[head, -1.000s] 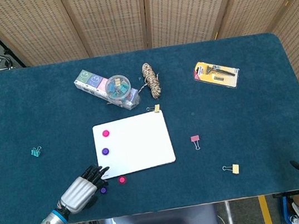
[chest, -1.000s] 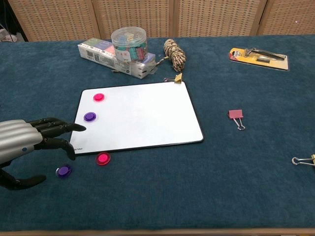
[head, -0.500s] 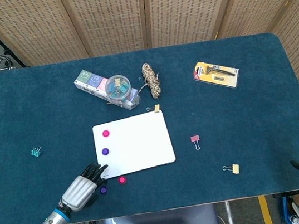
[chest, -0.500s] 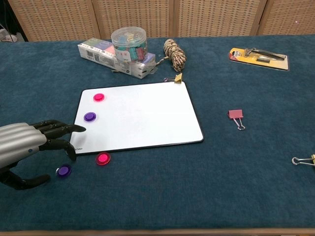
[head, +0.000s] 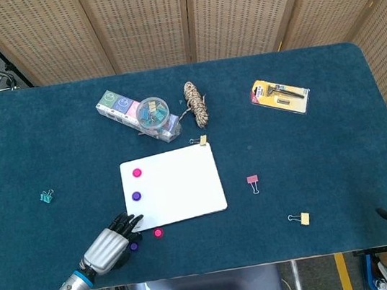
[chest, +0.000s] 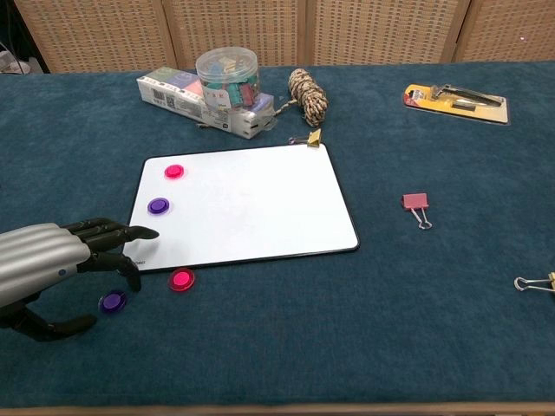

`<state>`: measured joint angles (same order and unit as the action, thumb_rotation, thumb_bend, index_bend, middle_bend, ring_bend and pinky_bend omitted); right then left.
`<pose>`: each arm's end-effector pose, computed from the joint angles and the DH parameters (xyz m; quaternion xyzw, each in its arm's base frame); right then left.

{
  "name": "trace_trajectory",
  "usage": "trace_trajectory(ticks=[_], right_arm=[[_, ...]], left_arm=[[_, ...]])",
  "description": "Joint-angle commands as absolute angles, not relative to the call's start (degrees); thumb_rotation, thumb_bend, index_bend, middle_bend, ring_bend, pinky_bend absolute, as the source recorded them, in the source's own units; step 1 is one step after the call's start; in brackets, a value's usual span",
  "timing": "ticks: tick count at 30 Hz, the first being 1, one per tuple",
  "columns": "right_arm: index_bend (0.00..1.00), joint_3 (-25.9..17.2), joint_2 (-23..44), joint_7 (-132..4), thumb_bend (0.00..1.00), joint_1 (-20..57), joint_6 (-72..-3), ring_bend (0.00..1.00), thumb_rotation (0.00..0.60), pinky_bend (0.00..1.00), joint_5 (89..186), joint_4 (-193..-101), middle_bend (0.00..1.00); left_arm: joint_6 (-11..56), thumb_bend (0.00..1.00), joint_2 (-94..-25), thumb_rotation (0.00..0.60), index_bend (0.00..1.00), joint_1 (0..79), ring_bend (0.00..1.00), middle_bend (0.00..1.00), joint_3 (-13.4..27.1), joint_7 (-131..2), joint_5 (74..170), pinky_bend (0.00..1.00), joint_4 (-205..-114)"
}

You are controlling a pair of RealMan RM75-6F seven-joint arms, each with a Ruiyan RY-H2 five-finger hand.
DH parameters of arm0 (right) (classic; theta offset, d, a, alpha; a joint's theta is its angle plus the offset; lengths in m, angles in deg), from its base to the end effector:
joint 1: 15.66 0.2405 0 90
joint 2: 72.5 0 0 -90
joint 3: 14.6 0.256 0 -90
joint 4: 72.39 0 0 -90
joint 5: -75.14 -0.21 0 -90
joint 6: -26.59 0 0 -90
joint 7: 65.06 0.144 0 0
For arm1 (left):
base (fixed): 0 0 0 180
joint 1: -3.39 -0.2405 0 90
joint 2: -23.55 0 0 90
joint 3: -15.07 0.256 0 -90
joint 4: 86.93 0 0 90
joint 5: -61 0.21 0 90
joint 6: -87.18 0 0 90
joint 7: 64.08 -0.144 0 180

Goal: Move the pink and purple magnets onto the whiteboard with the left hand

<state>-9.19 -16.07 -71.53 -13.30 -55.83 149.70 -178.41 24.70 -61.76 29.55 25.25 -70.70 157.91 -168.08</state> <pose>-0.3040 -0.1714 0.1868 0.5359 -0.4450 0.3381 0.6329 -0.2415 0.2034 -0.0290 -0.8380 -0.3298 -0.3150 0.2997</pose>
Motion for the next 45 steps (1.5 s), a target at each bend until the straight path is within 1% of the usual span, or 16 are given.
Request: trace_trajectory(ticks=[1,9,15,24,45], right_arm=[[0.00,-9.18,-16.11,-71.45,0.00,-13.31,-55.84,0.00,0.600,0.00,149.70,-178.43,0.00],[0.00,-9.22,-16.19,-71.38,0.00,-13.31,-55.78,0.00,0.600,0.00,149.74,-178.51,0.00],[0.00,-9.21,-16.16,-71.43,0.00,-13.31,-55.77,0.00,0.600,0.00,149.65,-178.49,0.00],[0.00,-9.18,-16.24,-71.23,0.00,-13.33,-55.74,0.00,0.600,0.00,149.61,-178.47,0.00],[0.00,-9.22,-16.29,-71.07,0.00,-13.31,-55.61,0.00,0.600,0.00,149.58,-178.49,0.00]], left_arm=[[24.73,0.39,-61.92,0.600,0.37,29.51,0.00,0.00,25.27,-70.69,157.95,0.00,-167.94],[23.81,0.40,-62.81,0.600,0.46,29.01,0.00,0.00,24.98,-71.31,158.09,0.00,-166.80],[23.34,0.40,-63.61,0.600,0.56,28.78,0.00,0.00,24.85,-71.41,158.32,0.00,-165.93],[22.75,0.43,-64.04,0.600,0.66,28.34,0.00,0.00,24.51,-72.52,158.10,0.00,-165.55],[20.75,0.43,-65.08,0.600,0.69,27.49,0.00,0.00,24.34,-72.76,158.91,0.00,-164.33]])
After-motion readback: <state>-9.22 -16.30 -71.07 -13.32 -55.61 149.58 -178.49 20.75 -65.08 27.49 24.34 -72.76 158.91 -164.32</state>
